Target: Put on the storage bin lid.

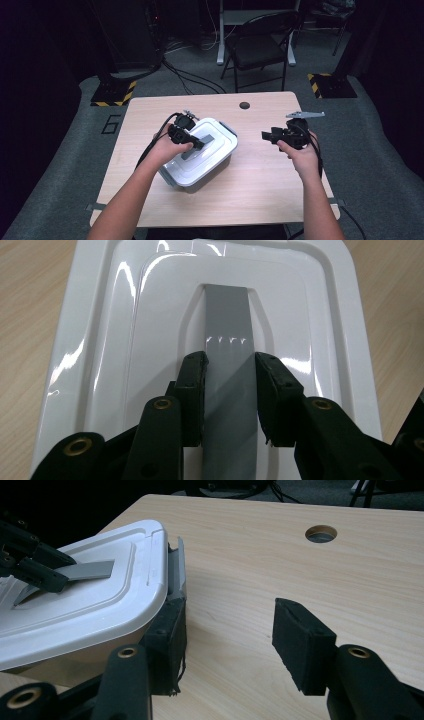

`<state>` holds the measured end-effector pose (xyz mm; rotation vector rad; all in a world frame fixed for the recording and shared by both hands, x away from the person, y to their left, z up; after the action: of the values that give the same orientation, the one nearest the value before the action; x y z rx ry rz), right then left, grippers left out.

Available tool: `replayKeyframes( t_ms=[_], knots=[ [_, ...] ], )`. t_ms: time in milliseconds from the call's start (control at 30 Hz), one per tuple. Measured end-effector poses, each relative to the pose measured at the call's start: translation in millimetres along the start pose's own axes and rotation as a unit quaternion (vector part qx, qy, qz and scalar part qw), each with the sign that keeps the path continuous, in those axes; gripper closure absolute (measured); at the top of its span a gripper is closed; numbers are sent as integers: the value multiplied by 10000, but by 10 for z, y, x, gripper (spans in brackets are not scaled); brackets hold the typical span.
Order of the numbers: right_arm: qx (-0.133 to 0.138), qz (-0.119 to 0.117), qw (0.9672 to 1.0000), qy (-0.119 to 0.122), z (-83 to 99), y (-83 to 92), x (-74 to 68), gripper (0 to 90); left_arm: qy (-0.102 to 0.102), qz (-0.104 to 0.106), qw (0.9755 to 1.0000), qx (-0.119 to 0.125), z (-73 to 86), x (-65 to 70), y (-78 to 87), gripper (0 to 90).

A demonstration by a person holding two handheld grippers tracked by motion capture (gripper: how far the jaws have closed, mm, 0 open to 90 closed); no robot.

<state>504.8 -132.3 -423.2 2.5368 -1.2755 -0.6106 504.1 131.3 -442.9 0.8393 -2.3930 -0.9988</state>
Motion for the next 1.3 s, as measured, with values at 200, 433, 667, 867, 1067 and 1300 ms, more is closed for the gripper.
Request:
replayKeyframes(
  t_ms=[200, 433, 667, 867, 1067, 1300],
  knots=[
    [6, 2, 10000, -9, -3, -2, -3, 472, -3, -52, 10000, 22, -9, -15, -3, 623],
    [-19, 4, 10000, 19, 3, -19, -14, 473, -21, -42, 9999, 158, -23, -28, 25, 490],
    [-44, 29, 10000, 28, 12, -30, -13, 472, -23, -176, 9991, 387, -49, -84, 124, 460],
    [-58, 9, 10000, 36, 14, -36, -33, 472, 9, -348, 9981, 499, -18, -202, 255, 450],
    [-69, 16, 10000, 43, 17, -38, -31, 472, 141, -530, 9965, 629, 27, -360, 413, 444],
    [-72, 24, 10000, 42, 16, -38, -30, 472, 326, -740, 9932, 838, 63, -532, 595, 441]
  ],
)
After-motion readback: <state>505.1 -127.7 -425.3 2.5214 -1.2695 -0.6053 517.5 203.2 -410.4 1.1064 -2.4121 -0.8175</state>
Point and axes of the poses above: each handheld gripper's, and its own axes: y roughly backward along the jaws, z roughly out of its underside, x roughly to its right, the point moved 9 cm from there along -y, roughly forward along the jaws, and after that the axes turned 10 degrees about x, right-handed, at the moved point
